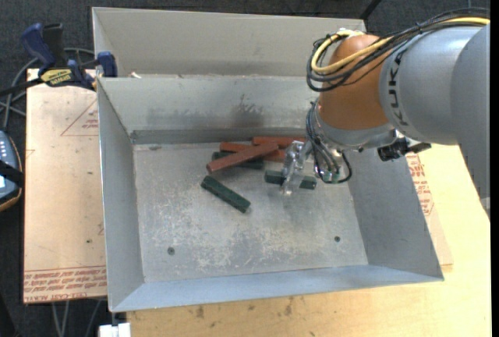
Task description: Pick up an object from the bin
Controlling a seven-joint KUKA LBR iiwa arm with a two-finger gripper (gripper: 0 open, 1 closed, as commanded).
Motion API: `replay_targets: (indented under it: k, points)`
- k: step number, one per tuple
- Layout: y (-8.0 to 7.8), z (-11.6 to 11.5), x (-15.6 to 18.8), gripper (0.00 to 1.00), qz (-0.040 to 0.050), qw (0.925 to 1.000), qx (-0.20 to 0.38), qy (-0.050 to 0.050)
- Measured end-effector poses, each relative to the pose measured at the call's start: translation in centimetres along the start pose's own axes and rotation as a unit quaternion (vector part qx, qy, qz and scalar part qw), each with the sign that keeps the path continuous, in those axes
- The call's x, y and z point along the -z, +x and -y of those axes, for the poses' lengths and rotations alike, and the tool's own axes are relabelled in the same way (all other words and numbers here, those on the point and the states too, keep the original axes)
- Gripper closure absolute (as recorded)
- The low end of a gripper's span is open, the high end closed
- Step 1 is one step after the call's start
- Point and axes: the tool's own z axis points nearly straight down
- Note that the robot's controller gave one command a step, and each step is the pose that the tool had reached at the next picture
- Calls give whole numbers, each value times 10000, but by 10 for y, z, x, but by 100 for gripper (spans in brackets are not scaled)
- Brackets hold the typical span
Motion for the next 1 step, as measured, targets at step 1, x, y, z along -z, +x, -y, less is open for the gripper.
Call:
replay_targets:
  k: [1]
  points:
    - [-1, 0, 43, 100, 16, 10000, 7, -8]
